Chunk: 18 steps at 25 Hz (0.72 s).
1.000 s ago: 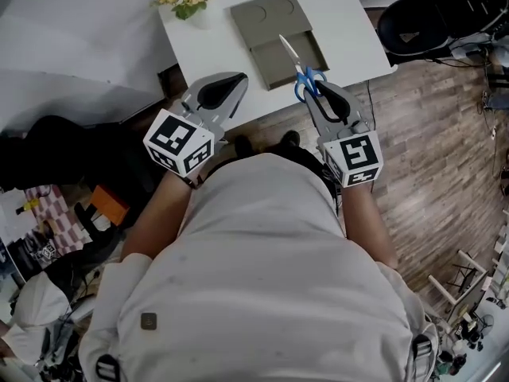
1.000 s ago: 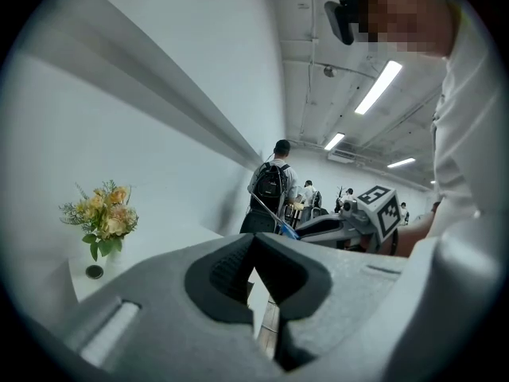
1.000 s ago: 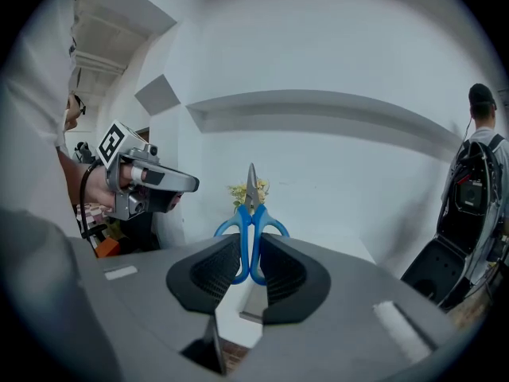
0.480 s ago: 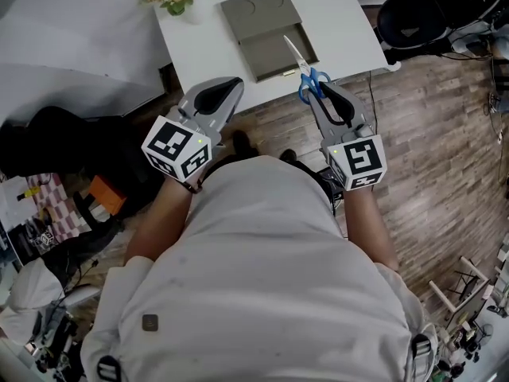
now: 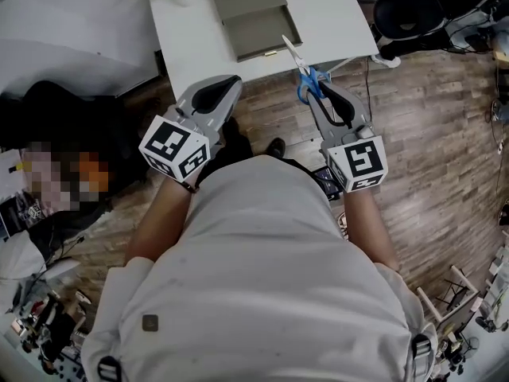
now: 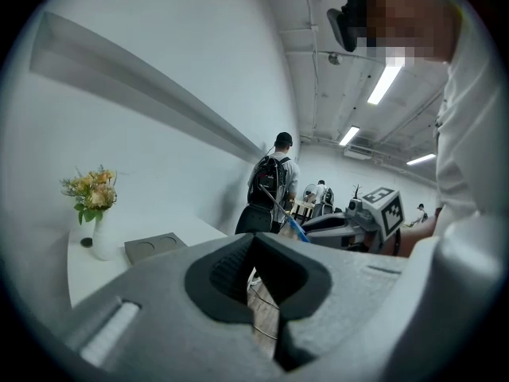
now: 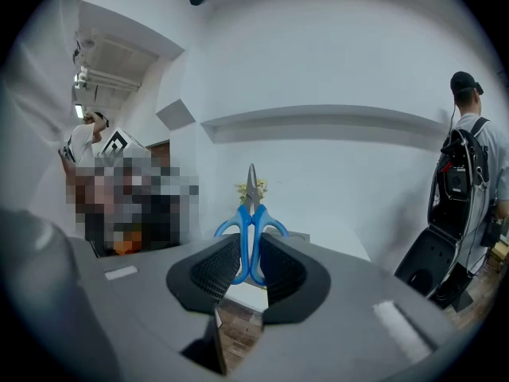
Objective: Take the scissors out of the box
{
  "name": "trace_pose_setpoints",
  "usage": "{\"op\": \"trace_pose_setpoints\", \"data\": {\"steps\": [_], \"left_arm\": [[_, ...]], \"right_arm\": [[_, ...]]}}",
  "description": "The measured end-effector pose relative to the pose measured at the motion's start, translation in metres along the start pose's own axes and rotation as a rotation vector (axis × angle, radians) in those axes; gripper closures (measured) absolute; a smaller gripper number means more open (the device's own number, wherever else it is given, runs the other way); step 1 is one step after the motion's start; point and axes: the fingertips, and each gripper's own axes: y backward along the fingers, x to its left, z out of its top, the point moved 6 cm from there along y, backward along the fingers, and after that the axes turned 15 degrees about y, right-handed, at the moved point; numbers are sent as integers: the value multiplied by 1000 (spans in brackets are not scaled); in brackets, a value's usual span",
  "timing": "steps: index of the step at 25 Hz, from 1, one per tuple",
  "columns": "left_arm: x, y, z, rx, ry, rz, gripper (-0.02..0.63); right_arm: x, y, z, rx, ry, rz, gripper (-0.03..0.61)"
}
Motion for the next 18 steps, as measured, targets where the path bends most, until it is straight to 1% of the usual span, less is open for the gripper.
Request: {"op": "trace_pose_setpoints", "data": {"steps": [6, 11, 14, 18], "left_arm": [[-30, 10, -20, -19, 1, 55, 609], [-46, 25, -34, -9, 4, 80, 609], [-48, 34, -37, -11, 1, 80, 609], [-54, 43, -38, -15, -17, 46, 609]], "right_arm": [[8, 26, -13, -29, -1, 55, 482], [19, 38, -18, -37, -5, 85, 482], [29, 44, -15, -45, -7, 78, 483], [42, 51, -10, -38, 2, 54, 482]]}}
